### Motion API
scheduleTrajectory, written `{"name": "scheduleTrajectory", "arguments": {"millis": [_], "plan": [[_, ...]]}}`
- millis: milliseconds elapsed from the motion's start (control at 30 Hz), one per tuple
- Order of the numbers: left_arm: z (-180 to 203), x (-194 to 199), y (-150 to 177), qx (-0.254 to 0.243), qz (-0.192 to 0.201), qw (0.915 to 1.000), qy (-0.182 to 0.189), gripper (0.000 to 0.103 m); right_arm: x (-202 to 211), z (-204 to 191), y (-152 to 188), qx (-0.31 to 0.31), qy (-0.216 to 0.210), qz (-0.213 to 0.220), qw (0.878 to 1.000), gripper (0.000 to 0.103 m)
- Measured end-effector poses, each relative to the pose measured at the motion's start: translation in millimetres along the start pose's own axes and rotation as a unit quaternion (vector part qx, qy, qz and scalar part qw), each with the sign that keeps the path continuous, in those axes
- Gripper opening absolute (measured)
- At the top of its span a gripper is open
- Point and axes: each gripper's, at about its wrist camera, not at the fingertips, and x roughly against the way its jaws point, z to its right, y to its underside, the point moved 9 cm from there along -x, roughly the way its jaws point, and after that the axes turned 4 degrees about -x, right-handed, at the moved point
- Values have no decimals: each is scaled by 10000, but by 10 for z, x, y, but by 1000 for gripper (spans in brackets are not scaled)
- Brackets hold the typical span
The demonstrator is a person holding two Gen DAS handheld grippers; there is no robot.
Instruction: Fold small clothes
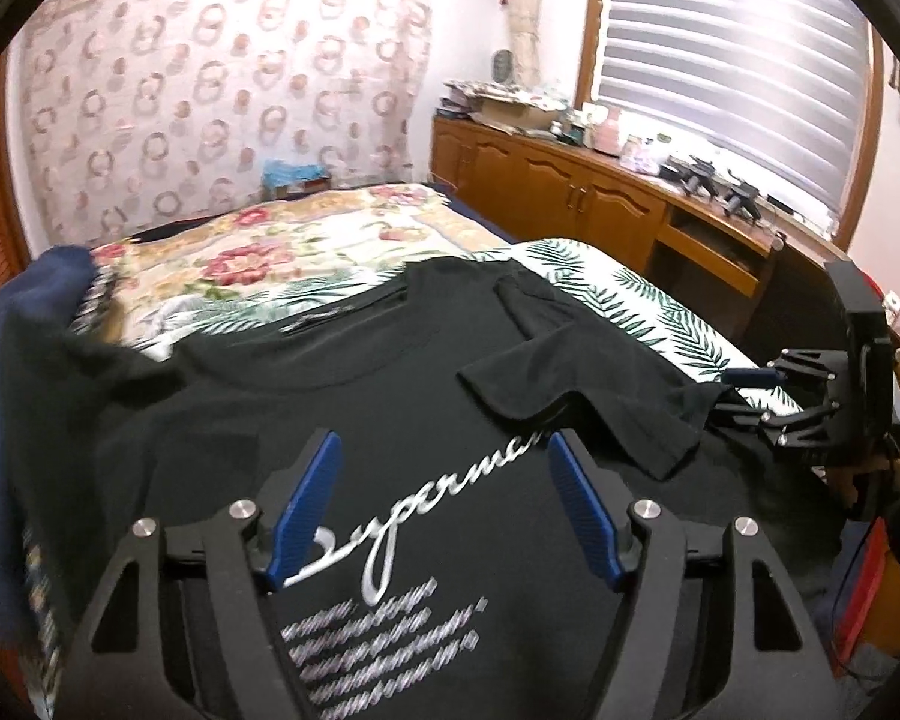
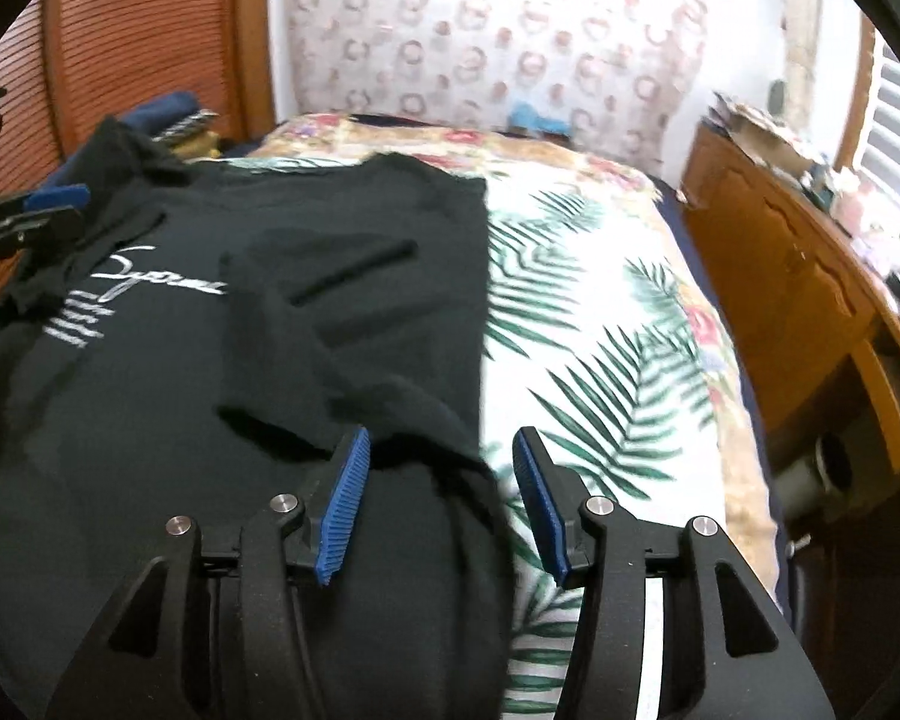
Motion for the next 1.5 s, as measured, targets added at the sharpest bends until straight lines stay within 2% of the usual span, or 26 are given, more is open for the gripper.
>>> {"name": "scheduleTrajectory", "arguments": {"millis": [167, 433, 667, 733, 800, 867, 1133, 1267, 1500], "plan": [[156, -467, -140, -188, -353, 9991, 149, 61, -86, 52, 73, -79, -42, -206, 9997, 50], [216, -1069, -258, -284, -781, 9965, 127, 59, -84, 81, 91, -178, -129, -206, 9995, 51], [268, -1269, -207, -290, -1007, 9943, 173, 58, -86, 80, 89, -181, -131, -197, 9996, 51], [280, -1242, -202, -362, -938, 9948, 174, 47, -86, 78, 90, -184, -135, -198, 9995, 51], [280, -1227, -193, -365, -940, 9946, 236, 17, -86, 78, 91, -183, -134, -198, 9995, 51], [297, -1212, -193, -324, -995, 9938, 375, 3, -84, 81, 93, -184, -136, -198, 9995, 51], [50, -829, -317, -202, -408, 9987, -211, 3, -84, 82, 94, -188, -140, -195, 9995, 51], [-113, -762, -231, -95, -463, 9983, -327, 3, -83, 84, 97, -185, -137, -194, 9995, 51], [-158, -682, -73, 38, -524, 9981, -317, 5, -83, 87, 99, -188, -141, -194, 9995, 51]]}}
